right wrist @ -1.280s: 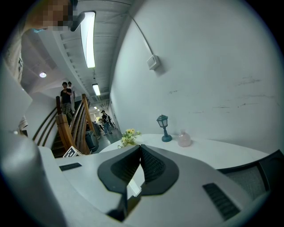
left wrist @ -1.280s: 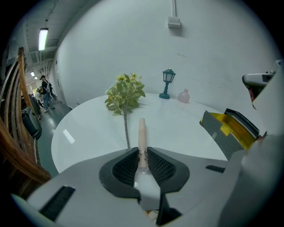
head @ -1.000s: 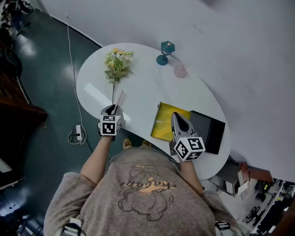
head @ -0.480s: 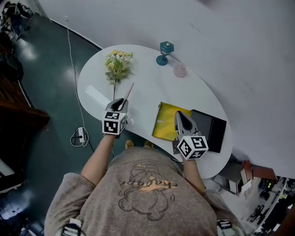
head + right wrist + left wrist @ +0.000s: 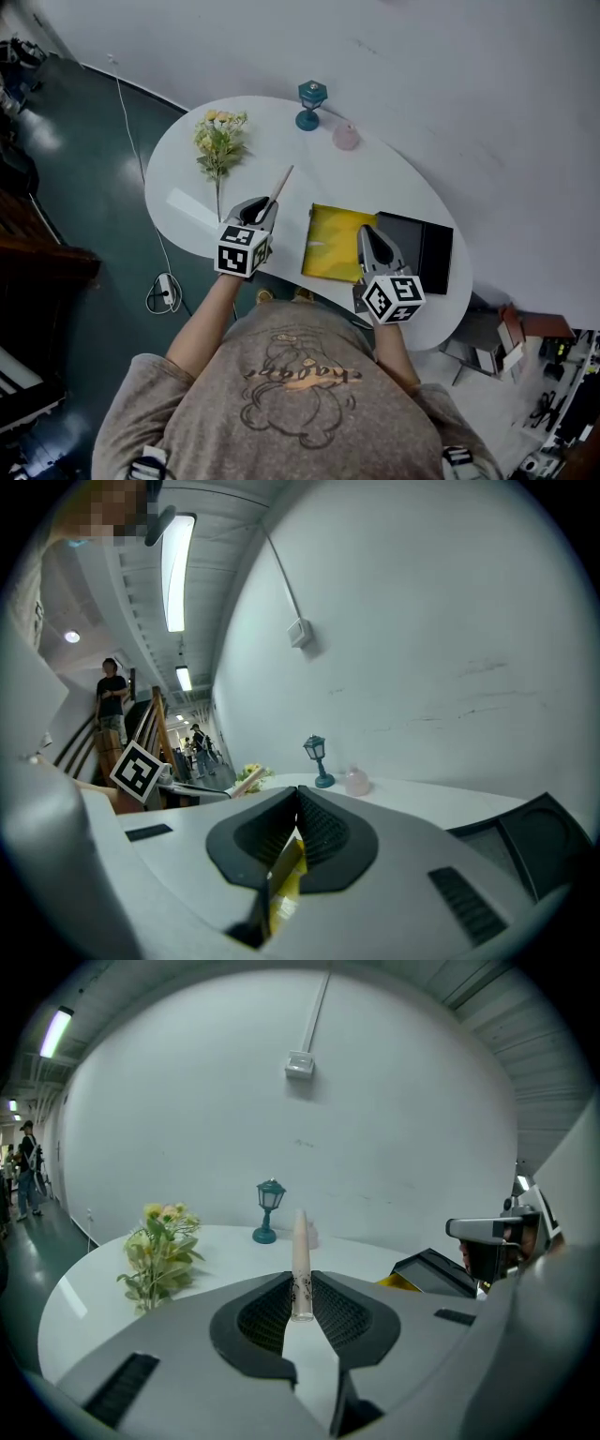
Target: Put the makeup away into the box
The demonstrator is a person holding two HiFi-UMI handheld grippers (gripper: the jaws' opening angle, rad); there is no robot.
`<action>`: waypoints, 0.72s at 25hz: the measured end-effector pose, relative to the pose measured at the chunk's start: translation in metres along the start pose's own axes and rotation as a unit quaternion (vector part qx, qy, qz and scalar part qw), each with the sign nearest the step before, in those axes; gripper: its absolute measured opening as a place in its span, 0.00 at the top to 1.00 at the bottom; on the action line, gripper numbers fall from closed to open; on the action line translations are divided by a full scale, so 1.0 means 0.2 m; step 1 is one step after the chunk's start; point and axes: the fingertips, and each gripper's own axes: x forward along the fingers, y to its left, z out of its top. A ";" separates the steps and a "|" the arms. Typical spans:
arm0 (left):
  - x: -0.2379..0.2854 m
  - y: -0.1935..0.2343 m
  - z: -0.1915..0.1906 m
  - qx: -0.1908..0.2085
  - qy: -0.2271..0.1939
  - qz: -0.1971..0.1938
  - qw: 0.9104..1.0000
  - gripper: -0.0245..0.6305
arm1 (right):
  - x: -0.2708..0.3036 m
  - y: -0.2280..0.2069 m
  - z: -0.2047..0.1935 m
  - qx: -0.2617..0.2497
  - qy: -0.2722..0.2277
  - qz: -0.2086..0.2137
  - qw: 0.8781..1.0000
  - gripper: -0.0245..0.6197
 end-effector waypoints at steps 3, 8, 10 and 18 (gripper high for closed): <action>0.04 -0.09 0.03 0.006 -0.001 -0.022 1.000 0.84 | -0.05 -0.05 0.00 0.008 -0.006 -0.015 1.000 0.96; 0.11 -0.22 0.10 0.016 -0.002 -0.058 0.998 0.84 | -0.14 -0.13 -0.01 0.015 -0.014 -0.043 0.999 0.96; 0.14 -0.27 0.12 0.024 -0.002 -0.071 0.997 0.84 | -0.17 -0.17 -0.01 0.019 -0.017 -0.052 0.998 0.96; 0.24 -0.47 0.13 0.051 0.017 -0.118 0.992 0.84 | -0.27 -0.26 -0.02 0.032 -0.025 -0.084 0.996 0.96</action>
